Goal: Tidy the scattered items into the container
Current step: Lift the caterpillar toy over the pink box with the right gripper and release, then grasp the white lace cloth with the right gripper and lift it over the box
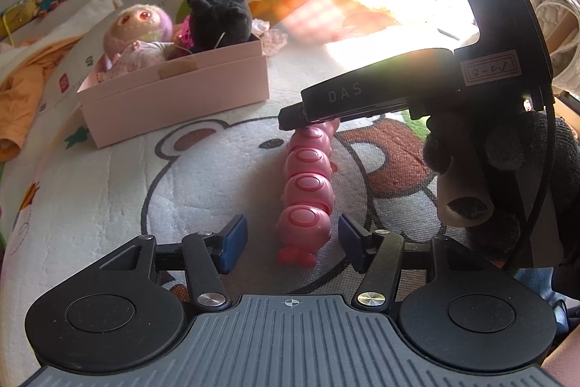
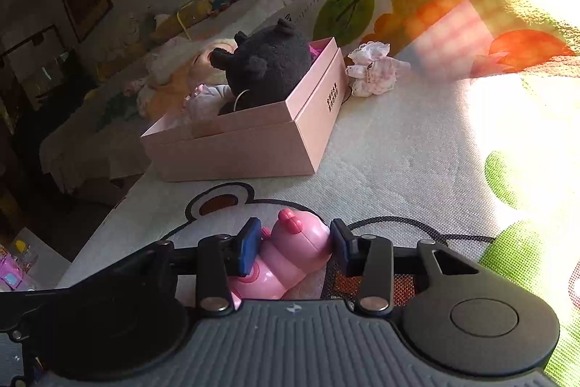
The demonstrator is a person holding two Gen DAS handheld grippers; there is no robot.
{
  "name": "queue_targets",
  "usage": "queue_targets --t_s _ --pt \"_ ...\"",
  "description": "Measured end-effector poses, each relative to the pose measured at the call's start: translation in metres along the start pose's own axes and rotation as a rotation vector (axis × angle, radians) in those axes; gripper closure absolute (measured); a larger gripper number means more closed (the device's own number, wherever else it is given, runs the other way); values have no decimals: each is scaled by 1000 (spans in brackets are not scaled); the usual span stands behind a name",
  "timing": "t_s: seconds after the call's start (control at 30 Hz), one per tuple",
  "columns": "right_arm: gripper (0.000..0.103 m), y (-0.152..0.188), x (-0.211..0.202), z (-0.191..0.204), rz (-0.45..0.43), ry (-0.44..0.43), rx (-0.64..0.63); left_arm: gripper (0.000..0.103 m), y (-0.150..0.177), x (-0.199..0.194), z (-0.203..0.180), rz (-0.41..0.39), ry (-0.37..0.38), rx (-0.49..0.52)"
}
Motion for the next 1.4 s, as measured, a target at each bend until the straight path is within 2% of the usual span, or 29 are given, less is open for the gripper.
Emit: queue_targets --t_s 0.03,0.13,0.23,0.33,0.43,0.57,0.67,0.73,0.8,0.83,0.87,0.9,1.0,1.1,1.27,1.3,1.37,1.4 --pt "61 0 0 0 -1 0 1 46 0 0 -1 -3 7 4" --pt "62 1 -4 3 0 25 -13 67 0 -1 -6 -14 15 33" --pt "62 -7 -9 10 14 61 -81 67 -4 -2 -4 -29 35 44" --pt "65 -47 -21 28 -40 32 -186 67 -22 -5 9 -85 26 36" --pt "68 -98 -25 57 -103 -4 -338 67 -54 -11 32 -176 9 8" --pt "68 -176 7 89 -105 -8 -499 67 -107 -7 64 -261 -35 -6" --pt "68 -216 47 94 -71 15 -536 68 -137 8 82 -299 -67 3" --pt "68 -232 77 90 -12 0 -529 68 -151 29 93 -279 -61 -9" --pt "59 -240 100 83 34 13 -508 66 -155 48 101 -231 -55 -31" --pt "55 -242 104 80 33 24 -504 60 -154 53 103 -216 -46 -33" --pt "55 -244 105 74 25 24 -504 49 -153 55 105 -211 -34 -30" --pt "55 -247 104 69 15 21 -501 47 -151 55 107 -214 -23 -24" --pt "51 -256 97 42 -23 52 -465 47 -148 58 110 -205 27 -29" --pt "51 -258 103 -1 9 98 -361 47 -143 62 109 -191 98 -35" --pt "51 -224 137 -69 176 111 -126 46 -131 62 94 -171 150 -17" --pt "51 -215 143 -77 196 106 -96 45 -129 60 94 -171 144 -21" --pt "52 -199 156 -85 230 90 -51 36 -125 55 99 -173 108 -38" --pt "56 -194 161 -86 244 86 -47 33 -124 52 101 -174 91 -46"
Point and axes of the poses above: each gripper's, at about its wrist camera, not at the fingertips, and x roughly the way its jaws point, z to its left, y to its underside, the point moved 3 cm from there along x, roughly the way its jaws point, and after that the axes turned 4 degrees about -x, right-handed, at the moved point
